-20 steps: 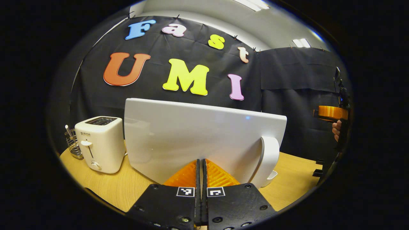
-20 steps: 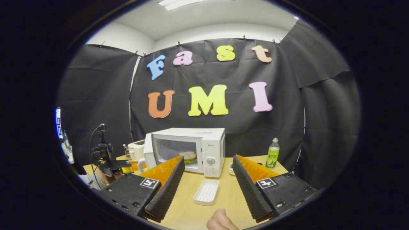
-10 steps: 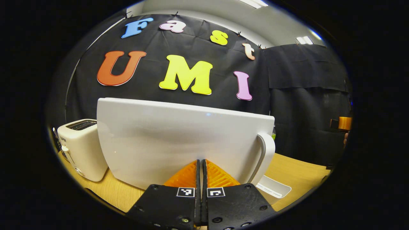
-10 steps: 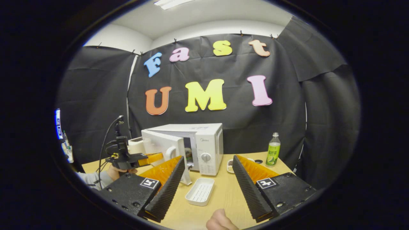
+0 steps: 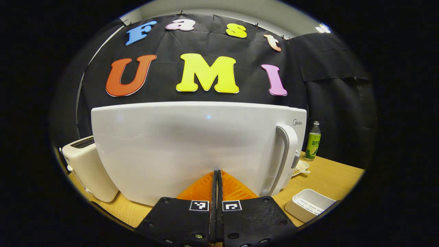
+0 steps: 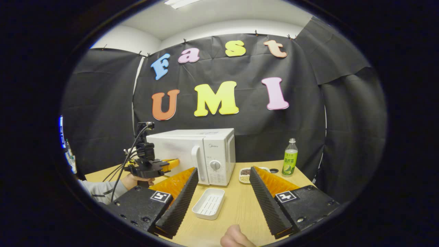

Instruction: Open the microwave oven with the left hand, put the food in, and close the microwave oven.

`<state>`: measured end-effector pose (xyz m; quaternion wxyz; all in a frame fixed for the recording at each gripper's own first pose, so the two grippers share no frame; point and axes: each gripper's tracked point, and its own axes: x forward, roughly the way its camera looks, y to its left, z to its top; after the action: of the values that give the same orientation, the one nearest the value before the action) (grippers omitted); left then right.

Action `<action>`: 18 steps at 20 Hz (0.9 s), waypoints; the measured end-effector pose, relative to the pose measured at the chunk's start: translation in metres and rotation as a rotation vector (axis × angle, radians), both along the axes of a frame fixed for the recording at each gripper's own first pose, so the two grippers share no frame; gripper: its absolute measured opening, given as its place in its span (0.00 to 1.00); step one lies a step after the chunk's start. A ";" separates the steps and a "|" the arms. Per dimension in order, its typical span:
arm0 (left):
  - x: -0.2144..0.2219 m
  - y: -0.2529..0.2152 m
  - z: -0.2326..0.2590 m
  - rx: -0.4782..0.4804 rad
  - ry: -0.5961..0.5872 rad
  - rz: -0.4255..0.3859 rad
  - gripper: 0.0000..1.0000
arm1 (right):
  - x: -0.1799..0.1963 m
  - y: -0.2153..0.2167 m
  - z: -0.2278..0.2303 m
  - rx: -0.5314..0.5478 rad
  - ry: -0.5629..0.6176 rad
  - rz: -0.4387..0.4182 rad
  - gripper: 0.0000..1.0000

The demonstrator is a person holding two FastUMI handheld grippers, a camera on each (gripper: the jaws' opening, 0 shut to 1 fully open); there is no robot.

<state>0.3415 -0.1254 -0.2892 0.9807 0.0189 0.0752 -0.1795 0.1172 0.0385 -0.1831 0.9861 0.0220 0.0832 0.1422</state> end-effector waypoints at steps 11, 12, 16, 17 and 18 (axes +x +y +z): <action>-0.020 0.019 0.005 0.027 0.071 0.101 0.00 | -0.029 0.025 0.008 -0.006 0.044 -0.050 0.96; -0.030 0.024 0.011 0.022 0.065 0.114 0.00 | -0.034 0.027 0.011 -0.011 0.041 -0.055 0.96; -0.085 0.039 0.043 -0.009 0.037 0.138 0.00 | -0.052 0.040 0.025 -0.029 0.024 -0.061 0.96; -0.099 0.045 0.051 -0.026 0.037 0.148 0.01 | -0.057 0.043 0.030 -0.030 0.014 -0.060 0.96; -0.114 0.045 0.058 -0.044 0.046 0.139 0.01 | -0.062 0.044 0.035 -0.027 0.005 -0.063 0.96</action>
<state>0.2271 -0.0804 -0.2313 0.9890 -0.0119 0.0949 -0.1128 0.0552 0.0827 -0.1486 0.9901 0.0116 0.0870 0.1099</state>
